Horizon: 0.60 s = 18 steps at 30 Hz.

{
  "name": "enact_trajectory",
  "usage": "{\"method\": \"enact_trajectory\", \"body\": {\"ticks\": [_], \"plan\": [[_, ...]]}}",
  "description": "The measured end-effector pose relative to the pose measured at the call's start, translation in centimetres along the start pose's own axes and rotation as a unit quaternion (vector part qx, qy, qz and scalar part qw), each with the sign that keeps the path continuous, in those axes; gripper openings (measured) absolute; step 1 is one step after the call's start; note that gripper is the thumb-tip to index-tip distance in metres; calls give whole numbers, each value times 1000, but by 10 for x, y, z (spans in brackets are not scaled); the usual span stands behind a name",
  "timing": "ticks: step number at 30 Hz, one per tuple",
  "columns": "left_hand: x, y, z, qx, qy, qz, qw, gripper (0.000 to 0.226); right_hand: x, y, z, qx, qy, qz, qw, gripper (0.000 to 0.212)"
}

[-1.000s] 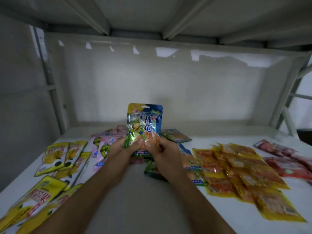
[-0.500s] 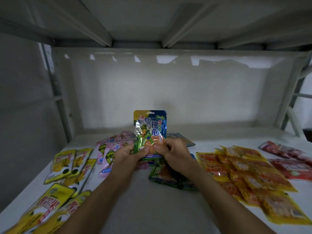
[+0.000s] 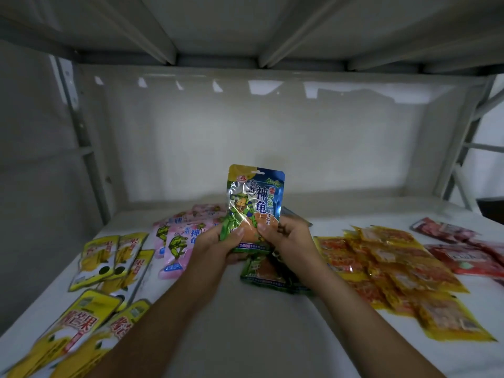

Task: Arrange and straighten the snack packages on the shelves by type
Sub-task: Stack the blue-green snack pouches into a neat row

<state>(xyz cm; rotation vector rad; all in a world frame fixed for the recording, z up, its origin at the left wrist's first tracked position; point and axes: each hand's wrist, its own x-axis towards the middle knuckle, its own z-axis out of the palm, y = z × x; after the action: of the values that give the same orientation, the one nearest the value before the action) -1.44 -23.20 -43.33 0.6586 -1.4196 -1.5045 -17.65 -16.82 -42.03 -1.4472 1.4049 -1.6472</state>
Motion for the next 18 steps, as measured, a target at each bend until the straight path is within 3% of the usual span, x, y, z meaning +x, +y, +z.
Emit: {"method": "enact_trajectory", "body": {"ticks": [4, 12, 14, 18], "plan": [[3, 2, -2, -2, 3, -6, 1000, 21, 2, 1, 1, -15, -18, -11, 1000, 52], [-3, 6, -2, 33, -8, 25, 999, 11, -1, -5, -6, 15, -56, 8, 998, 23], [-2, 7, -5, 29, -17, 29, 999, 19, 0, -5, -2, 20, -53, -8, 998, 30], [-3, 10, -8, 28, -29, 41, 998, 35, 0, -5, 0, -1, -39, -16, 999, 19]]}}
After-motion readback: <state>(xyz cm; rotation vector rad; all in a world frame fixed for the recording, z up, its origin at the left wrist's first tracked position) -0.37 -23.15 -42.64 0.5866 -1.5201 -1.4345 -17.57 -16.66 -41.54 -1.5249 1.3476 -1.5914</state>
